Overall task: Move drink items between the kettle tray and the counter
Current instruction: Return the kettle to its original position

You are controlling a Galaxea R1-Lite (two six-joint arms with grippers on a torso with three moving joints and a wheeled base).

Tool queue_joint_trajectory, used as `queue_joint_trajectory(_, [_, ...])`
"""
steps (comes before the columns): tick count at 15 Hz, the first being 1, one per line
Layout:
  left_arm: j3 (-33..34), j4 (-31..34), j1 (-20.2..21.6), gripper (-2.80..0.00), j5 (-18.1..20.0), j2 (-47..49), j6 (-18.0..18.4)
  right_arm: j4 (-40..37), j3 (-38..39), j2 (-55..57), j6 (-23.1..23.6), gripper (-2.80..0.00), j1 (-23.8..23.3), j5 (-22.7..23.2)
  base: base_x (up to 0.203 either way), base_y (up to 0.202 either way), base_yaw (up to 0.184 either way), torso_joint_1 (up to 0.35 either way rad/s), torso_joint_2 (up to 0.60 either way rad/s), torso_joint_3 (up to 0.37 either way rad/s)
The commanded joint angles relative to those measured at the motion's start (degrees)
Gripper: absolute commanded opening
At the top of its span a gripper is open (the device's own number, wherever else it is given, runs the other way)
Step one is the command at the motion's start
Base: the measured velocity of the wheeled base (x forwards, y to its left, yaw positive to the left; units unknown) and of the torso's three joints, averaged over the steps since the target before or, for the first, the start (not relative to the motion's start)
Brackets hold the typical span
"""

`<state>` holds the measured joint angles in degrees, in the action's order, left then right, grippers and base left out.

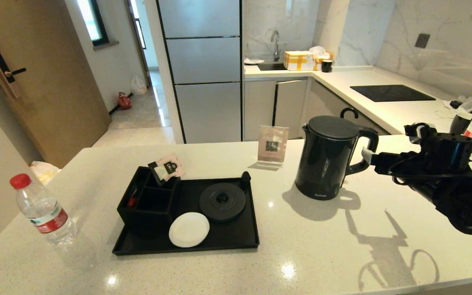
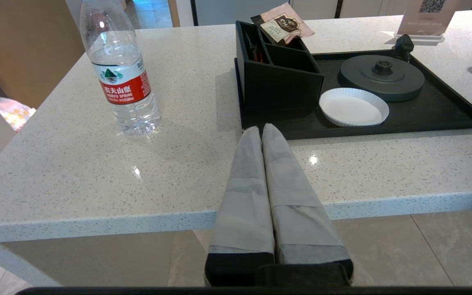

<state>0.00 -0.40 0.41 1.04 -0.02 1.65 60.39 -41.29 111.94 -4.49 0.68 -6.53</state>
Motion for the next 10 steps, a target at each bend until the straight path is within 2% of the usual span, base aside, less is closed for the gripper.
queue_joint_trajectory(1, [0.0,0.0,0.0,-2.80,0.0,-0.1,0.0,0.3,3.7,-4.6,-0.2,0.00,0.6,0.3,0.000,0.000,0.000,0.000,0.00,0.000])
queue_joint_trajectory(7, [0.0,0.0,0.0,-2.80,0.0,-0.1,0.0,-0.9,10.4,-10.3,-3.6,0.00,0.8,3.7,0.000,0.000,0.000,0.000,0.00,0.000])
queue_joint_trajectory(10, [0.0,0.0,0.0,-2.80,0.0,0.0,0.0,-10.8,12.1,-21.5,-3.6,0.00,0.9,5.8,0.000,0.000,0.000,0.000,0.00,0.000])
